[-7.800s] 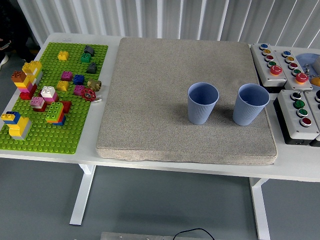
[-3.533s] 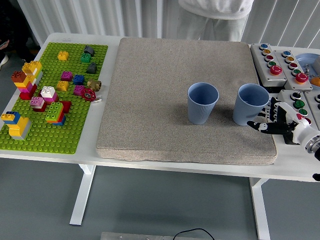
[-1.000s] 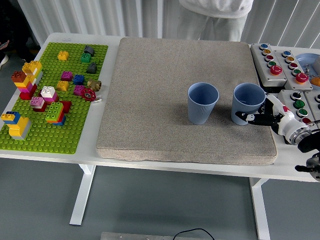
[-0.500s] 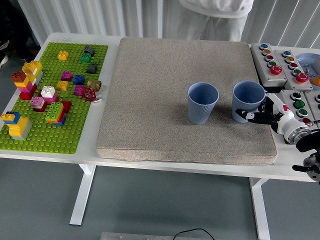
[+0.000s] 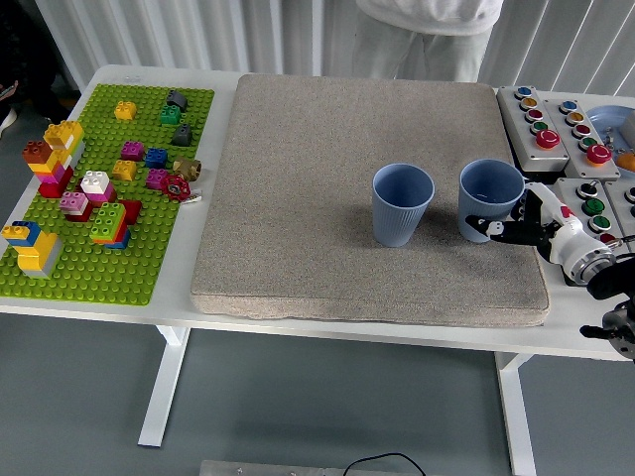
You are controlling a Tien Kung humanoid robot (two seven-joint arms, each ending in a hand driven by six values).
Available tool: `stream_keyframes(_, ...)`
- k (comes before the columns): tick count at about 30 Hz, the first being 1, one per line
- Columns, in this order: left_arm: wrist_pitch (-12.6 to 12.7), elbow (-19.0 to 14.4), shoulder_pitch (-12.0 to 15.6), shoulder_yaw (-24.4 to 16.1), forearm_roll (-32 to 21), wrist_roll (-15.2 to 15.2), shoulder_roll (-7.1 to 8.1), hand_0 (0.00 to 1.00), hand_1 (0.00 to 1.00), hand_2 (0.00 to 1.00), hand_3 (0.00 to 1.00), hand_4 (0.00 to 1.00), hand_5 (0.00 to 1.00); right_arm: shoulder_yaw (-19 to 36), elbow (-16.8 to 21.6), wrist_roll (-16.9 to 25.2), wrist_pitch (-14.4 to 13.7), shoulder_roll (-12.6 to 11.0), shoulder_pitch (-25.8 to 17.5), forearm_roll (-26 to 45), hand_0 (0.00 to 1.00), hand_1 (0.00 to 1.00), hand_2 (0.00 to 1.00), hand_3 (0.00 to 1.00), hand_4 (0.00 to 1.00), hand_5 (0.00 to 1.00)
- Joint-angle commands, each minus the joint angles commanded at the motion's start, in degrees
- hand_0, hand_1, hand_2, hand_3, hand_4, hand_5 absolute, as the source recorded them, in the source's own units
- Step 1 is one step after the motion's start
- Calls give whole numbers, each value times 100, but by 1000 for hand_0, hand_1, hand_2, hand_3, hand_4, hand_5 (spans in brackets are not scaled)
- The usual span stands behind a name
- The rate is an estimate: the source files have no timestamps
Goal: Pick cup pour cup place
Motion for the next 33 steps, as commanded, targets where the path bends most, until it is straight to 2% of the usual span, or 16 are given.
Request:
stream_keyframes(14,12,5,1,24,-54,-9,43,800,837,873,797,521,998,-344,376,-100,-305,-181,283,-744,822,771,709,784,719,37)
stream_keyframes(23,8,7,-25,25,-61,-3,56,799,837,873,796,521,998,-534,469,-125,-381,-349,610,-731,826,775,711,785,724,43)
stream_keyframes(33,12,8,-31,33,-70,-8,61,799,838,873,796,521,998,-700,624,-207,-692,-274,782,-1396,826,775,713,787,725,50)
